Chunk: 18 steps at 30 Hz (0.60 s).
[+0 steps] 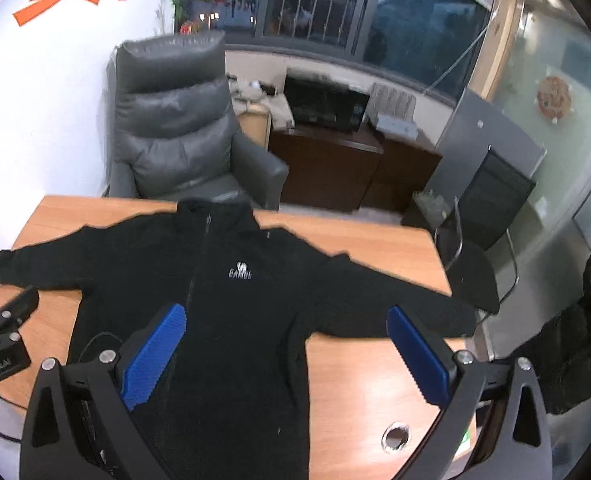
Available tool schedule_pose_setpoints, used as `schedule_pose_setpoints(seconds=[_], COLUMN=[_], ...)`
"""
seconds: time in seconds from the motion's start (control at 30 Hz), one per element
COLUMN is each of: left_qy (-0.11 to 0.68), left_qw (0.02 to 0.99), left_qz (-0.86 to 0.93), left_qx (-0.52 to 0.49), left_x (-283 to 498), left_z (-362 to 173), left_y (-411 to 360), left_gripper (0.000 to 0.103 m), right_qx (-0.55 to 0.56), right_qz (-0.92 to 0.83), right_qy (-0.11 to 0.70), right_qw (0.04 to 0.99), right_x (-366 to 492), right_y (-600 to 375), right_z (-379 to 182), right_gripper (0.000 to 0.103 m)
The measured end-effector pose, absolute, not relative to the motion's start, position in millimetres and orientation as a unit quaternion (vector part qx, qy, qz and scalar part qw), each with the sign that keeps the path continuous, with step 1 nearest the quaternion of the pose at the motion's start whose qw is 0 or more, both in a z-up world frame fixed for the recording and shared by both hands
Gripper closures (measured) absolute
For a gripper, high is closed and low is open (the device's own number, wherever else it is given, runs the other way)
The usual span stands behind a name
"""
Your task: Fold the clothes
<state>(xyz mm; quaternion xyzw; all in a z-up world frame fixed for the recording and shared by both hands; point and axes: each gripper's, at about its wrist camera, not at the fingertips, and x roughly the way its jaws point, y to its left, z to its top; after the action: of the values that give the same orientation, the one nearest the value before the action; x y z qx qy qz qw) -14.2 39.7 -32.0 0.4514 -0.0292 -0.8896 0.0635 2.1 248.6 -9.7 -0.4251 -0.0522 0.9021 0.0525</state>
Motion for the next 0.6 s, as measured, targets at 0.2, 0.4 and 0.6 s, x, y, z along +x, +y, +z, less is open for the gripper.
schedule_pose_setpoints(seconds=[0.2,0.4,0.6], left_qy=[-0.022,-0.03,-0.045], left_qw=[0.053,0.038,0.021], left_qz=[-0.893,-0.894,-0.888], left_qx=[0.446,0.445,0.457], left_x=[-10.1,-10.8,-26.5], left_z=[-28.9,-35.8,-45.5], left_y=[26.6,15.9,24.7], left_gripper=[0.0,0.0,0.0], right_qx=[-0.404,-0.416,-0.428], right_qz=[0.91,0.906,0.9], right_qy=[-0.075,-0.043,-0.051], right_qw=[0.06,0.063,0.062], right_x=[12.3,22.1,29.6], right_y=[229.0,215.5,216.4], right_z=[-8.1,-21.4,-33.9], right_gripper=[0.0,0.0,0.0])
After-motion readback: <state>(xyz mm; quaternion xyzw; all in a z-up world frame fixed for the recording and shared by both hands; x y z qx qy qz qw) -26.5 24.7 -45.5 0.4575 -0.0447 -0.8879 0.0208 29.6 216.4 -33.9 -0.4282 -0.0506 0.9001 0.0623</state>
